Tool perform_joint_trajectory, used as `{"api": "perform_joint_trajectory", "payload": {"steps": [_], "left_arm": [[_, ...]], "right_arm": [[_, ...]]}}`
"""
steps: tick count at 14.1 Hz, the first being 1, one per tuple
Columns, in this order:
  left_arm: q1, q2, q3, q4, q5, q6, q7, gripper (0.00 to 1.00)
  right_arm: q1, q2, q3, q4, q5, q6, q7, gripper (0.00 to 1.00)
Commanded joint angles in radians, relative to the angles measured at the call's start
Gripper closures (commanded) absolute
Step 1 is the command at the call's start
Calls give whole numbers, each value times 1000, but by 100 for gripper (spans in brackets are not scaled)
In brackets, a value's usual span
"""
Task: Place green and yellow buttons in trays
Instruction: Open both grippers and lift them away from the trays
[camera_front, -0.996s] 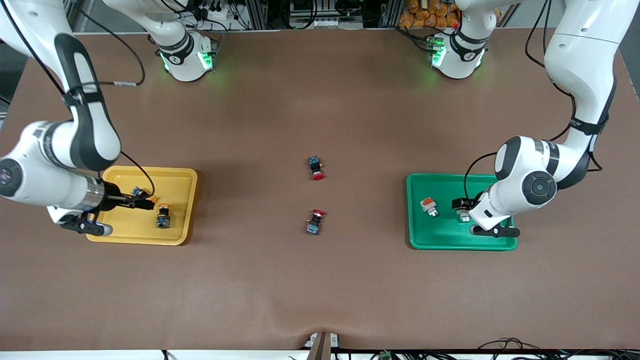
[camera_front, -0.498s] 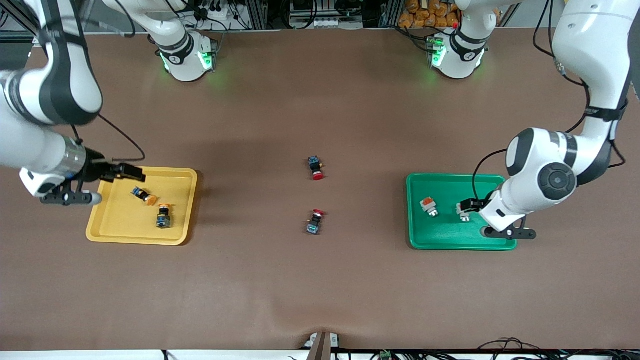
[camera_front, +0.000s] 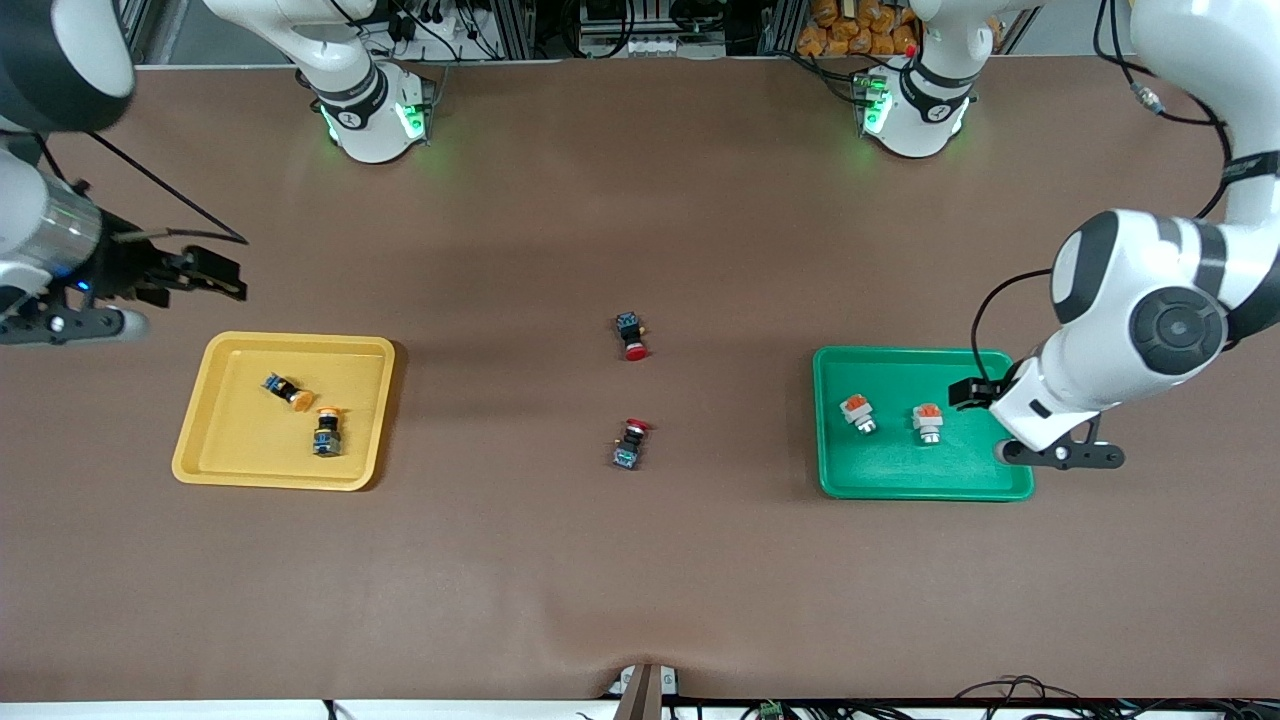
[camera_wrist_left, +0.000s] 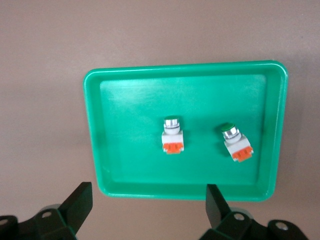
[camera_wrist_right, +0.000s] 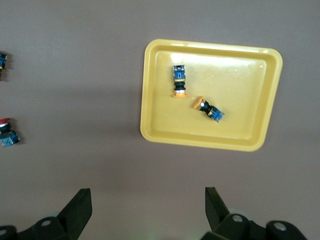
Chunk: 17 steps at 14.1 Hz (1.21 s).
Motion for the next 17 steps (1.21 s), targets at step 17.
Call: {"api": "perform_joint_trajectory", "payload": {"steps": [17], "left_arm": [[-226, -393, 291, 70, -189, -377, 78, 0]], "right_arm": [[-18, -108, 12, 57, 5, -81, 68, 0]]}}
